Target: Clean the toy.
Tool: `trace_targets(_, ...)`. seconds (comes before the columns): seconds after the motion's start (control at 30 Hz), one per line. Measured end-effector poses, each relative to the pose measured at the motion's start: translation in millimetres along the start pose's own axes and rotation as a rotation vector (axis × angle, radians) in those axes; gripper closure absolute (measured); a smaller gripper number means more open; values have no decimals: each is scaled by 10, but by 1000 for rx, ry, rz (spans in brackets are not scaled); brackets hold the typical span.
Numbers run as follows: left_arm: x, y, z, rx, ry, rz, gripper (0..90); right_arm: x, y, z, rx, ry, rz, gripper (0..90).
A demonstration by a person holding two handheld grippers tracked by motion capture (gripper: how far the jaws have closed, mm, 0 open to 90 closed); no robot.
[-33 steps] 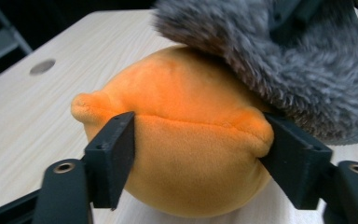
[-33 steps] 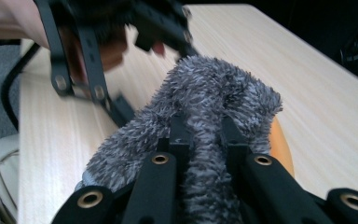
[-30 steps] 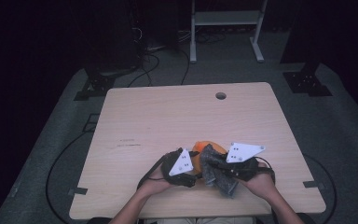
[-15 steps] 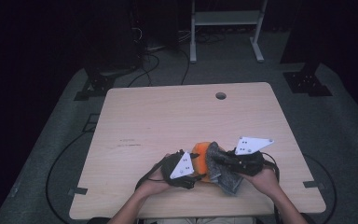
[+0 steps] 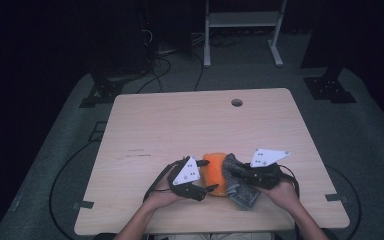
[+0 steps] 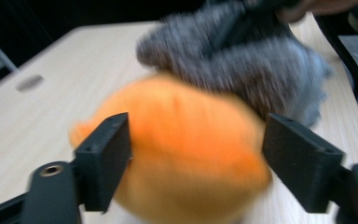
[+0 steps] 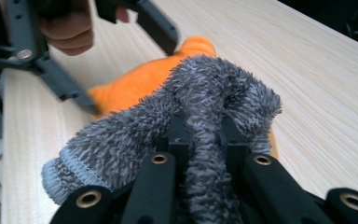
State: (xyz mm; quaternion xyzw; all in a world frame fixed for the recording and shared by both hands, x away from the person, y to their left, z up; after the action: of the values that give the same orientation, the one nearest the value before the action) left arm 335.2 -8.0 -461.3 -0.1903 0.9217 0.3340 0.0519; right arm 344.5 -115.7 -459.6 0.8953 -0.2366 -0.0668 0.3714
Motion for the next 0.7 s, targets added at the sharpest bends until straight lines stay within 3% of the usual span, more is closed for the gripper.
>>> trace_targets(0.03,0,0,0,0,0,0,311,-31,-10,-15,2,9,-6,789)
trace_targets(0.07,-22,-26,35,-35,-15,-27,346,-53,-20,-27,2,22,-6,789)
trace_targets(0.17,-36,-58,95,-69,-9,-26,367,-69,-30,-30,-5,30,-1,789)
trace_targets(0.3,-88,-51,168,-98,10,-25,377,49,-22,84,-31,0,9,788)
trace_targets(0.37,-118,-21,168,-83,65,4,371,102,-5,136,-41,-24,3,787)
trace_targets(0.43,-119,2,74,-38,107,16,290,94,8,123,-32,-32,1,787)
trace_targets(0.5,-111,-6,47,-31,104,12,289,73,6,100,-25,-19,2,787)
trace_targets(0.53,-112,-56,77,-67,80,-19,302,0,-3,50,-12,1,-11,787)
trace_targets(0.57,-117,-76,116,-88,78,-17,309,-28,-8,38,-14,10,-9,787)
trace_targets(0.7,-165,-55,195,-101,139,16,347,3,-9,96,-26,1,-11,786)
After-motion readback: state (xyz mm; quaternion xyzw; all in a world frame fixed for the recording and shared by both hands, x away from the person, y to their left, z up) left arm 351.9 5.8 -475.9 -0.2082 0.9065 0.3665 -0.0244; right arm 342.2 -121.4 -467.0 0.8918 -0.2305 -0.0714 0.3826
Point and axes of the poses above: each handheld gripper's, and its own axes: y roughly backward along the jaws, z roughly out of its underside, x roughly to its right, the point moved 10 cm from there along -y, roughly forward along the jaws, and after that the axes turned 13 degrees about -x, right-handed, at the moved point
